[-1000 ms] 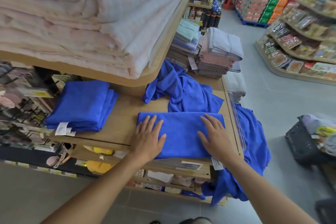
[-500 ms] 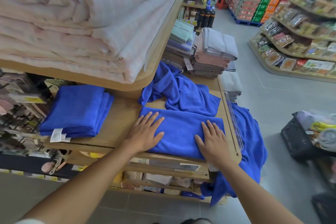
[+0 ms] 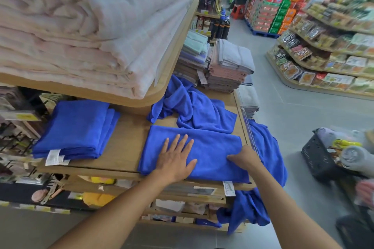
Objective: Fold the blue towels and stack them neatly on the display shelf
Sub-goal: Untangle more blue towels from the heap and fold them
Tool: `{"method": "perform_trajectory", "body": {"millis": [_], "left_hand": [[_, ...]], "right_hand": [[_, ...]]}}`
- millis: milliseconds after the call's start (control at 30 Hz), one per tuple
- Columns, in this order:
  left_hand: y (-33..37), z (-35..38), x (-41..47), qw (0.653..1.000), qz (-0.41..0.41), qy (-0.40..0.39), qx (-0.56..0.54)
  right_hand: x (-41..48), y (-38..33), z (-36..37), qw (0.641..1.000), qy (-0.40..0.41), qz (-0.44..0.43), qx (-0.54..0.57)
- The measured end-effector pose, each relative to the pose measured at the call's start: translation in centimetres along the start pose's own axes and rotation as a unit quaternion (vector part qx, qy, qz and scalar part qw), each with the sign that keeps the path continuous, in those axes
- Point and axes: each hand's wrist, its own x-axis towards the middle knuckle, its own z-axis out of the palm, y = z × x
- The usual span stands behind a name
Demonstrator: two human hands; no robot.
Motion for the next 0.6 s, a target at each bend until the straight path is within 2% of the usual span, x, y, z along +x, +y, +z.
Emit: {"method": "perform_trajectory", "body": {"millis": [167, 333, 433, 600], "left_hand": [[0.5, 0.5, -0.5, 1.000, -0.017, 0.009, -0.005], [0.3, 0.6, -0.4, 1.000, -0.014, 0.011, -0.004], [0.3, 0.8, -0.4, 1.000, -0.014, 0.011, -0.004], [0.3, 0.9, -0.2, 1.000, -0.014, 0.007, -0.003]], "right_hand": [[0.1, 0.2, -1.0, 0.989, -0.056, 0.053, 0.127], [-0.5, -0.3, -2.3, 0.929, -0.127, 0.118, 0.326], [-0.6, 0.1, -2.6, 0.919, -0.128, 0.115, 0.354], [-1.4, -0.4, -3.0, 0.945, -0.077, 0.023, 0.316]]}}
